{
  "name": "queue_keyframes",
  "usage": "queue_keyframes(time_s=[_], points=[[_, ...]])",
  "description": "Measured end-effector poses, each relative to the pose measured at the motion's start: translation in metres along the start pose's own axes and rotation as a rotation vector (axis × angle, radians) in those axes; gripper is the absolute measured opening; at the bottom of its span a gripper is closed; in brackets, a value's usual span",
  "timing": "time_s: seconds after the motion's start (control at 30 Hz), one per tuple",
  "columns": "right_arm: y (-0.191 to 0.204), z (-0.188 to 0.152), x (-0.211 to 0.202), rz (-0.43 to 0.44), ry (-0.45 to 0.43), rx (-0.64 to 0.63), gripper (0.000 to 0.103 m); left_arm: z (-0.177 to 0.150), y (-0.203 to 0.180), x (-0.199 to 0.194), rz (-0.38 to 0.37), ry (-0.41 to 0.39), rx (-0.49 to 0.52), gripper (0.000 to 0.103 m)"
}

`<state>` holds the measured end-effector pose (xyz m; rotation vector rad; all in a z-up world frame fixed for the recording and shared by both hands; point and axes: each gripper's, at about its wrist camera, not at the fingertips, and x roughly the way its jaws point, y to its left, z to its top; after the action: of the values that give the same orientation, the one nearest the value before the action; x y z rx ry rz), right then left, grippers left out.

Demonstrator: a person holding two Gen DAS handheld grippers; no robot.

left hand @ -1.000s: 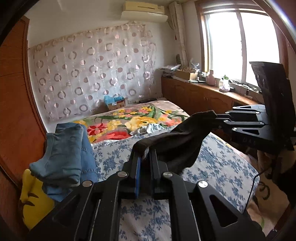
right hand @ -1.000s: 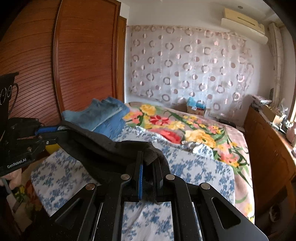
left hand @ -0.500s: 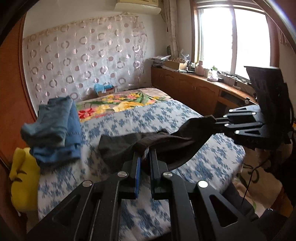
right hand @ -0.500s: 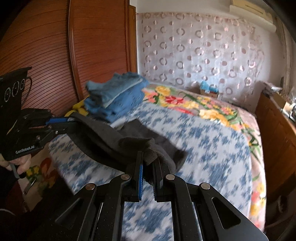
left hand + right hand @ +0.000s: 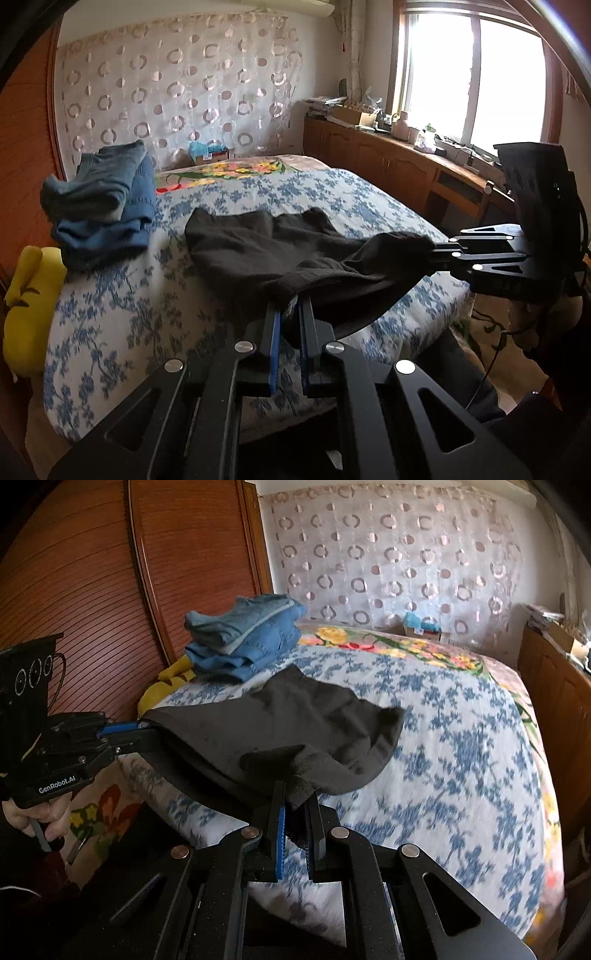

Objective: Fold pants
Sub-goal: 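Lower the held pants with both grippers, folding them over onto themselves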

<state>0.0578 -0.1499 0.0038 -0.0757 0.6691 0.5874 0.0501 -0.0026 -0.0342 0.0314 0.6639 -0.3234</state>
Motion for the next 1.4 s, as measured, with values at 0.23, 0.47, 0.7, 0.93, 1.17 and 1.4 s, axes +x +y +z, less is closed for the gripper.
queue_keyframes(time_s=[0.23,0.47,0.7,0.93,1.17,1.4], points=[[-0.001,-0.005,-0.003,0.003,0.011,0.029,0.008,-0.014,-0.004,-0.002,-0.015,0.014,-0.019,0.009],[0.002,-0.009,0.0,-0.005,0.01,0.024,0.008,-0.02,-0.01,-0.006,-0.018,0.023,-0.014,0.009],[0.0,-0.018,-0.002,-0.001,0.011,0.031,0.008,-0.029,-0.017,-0.006,-0.039,0.041,-0.01,0.009],[-0.003,-0.031,-0.002,0.0,0.034,0.052,0.008,-0.038,-0.024,0.0,-0.053,0.075,-0.003,0.009],[-0.001,-0.032,-0.007,0.004,0.03,0.049,0.008,-0.033,-0.027,-0.008,-0.057,0.052,0.0,0.009],[0.0,-0.029,-0.029,0.014,-0.012,0.041,0.008,-0.024,-0.027,-0.023,-0.067,0.024,0.002,0.009]])
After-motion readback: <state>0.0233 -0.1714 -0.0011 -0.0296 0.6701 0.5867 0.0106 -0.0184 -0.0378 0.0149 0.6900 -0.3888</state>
